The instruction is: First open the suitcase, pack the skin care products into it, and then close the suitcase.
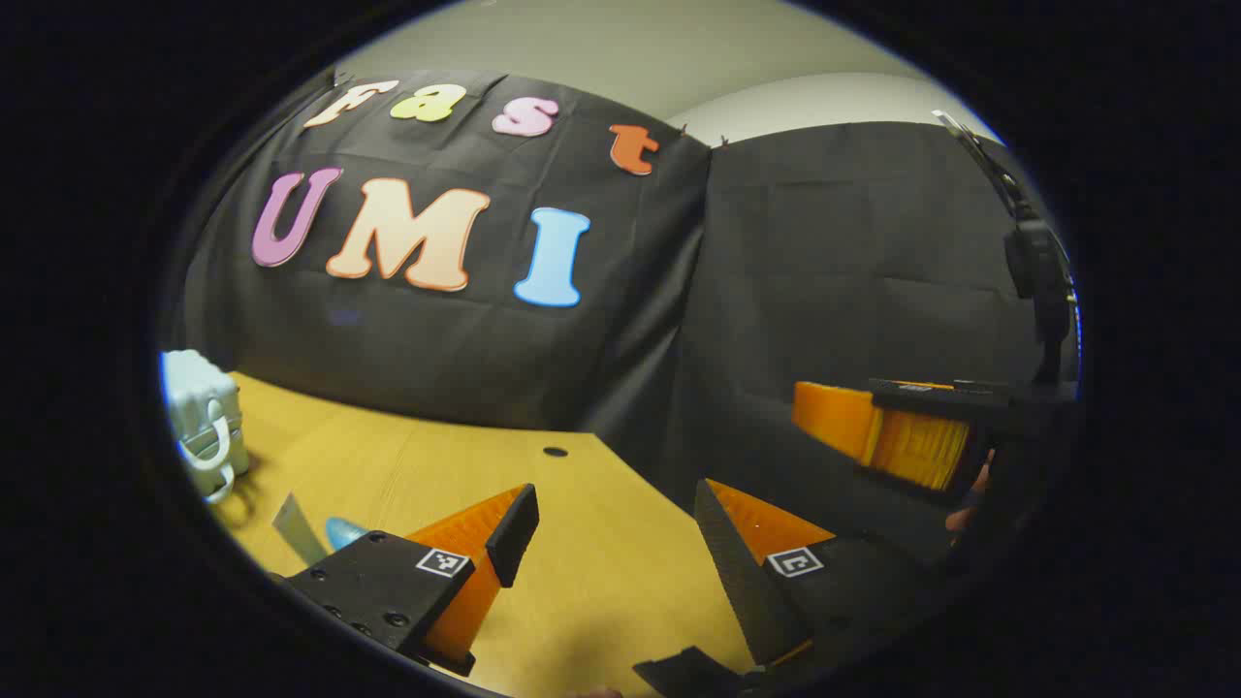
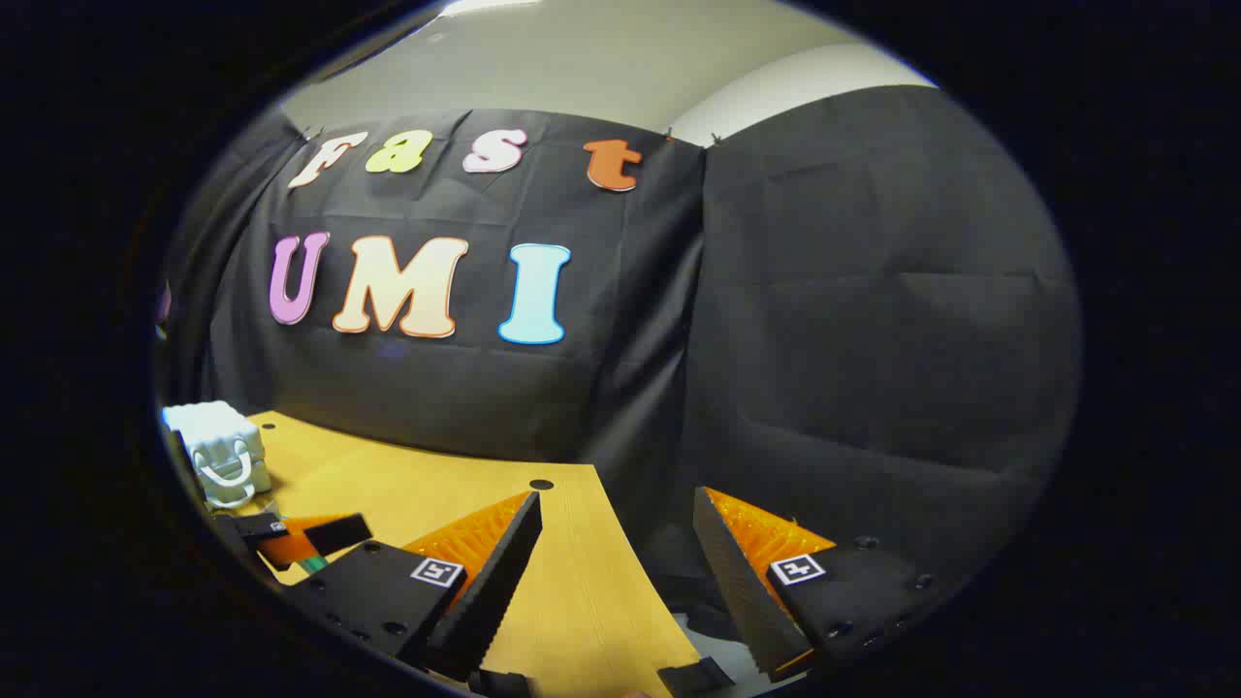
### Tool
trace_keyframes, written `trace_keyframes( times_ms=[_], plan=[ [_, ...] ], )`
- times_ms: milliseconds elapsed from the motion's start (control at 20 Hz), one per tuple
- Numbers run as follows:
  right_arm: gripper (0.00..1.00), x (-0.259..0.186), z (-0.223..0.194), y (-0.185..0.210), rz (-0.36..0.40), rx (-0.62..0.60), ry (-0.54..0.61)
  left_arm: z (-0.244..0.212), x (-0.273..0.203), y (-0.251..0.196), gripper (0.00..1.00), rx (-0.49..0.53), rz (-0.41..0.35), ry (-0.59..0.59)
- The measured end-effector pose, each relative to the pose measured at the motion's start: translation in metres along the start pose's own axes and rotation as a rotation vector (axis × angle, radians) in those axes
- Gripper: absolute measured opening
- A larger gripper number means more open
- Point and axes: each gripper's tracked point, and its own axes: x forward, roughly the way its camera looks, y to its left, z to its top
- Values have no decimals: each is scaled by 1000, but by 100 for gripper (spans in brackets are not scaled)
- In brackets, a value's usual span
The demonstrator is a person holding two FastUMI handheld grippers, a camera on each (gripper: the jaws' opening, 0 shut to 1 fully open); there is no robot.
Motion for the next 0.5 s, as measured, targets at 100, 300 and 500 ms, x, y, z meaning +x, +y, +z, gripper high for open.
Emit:
trace_keyframes(
  times_ms=[100,300,500],
  plan=[
    [99,-10,-6,1,36,-5,5,33,-16,29,94,24,69,-31],
    [99,-13,5,6,70,47,-23,106,-26,87,94,175,154,-106],
    [99,-8,21,20,36,94,-37,195,-31,140,95,162,198,-186]
  ],
)
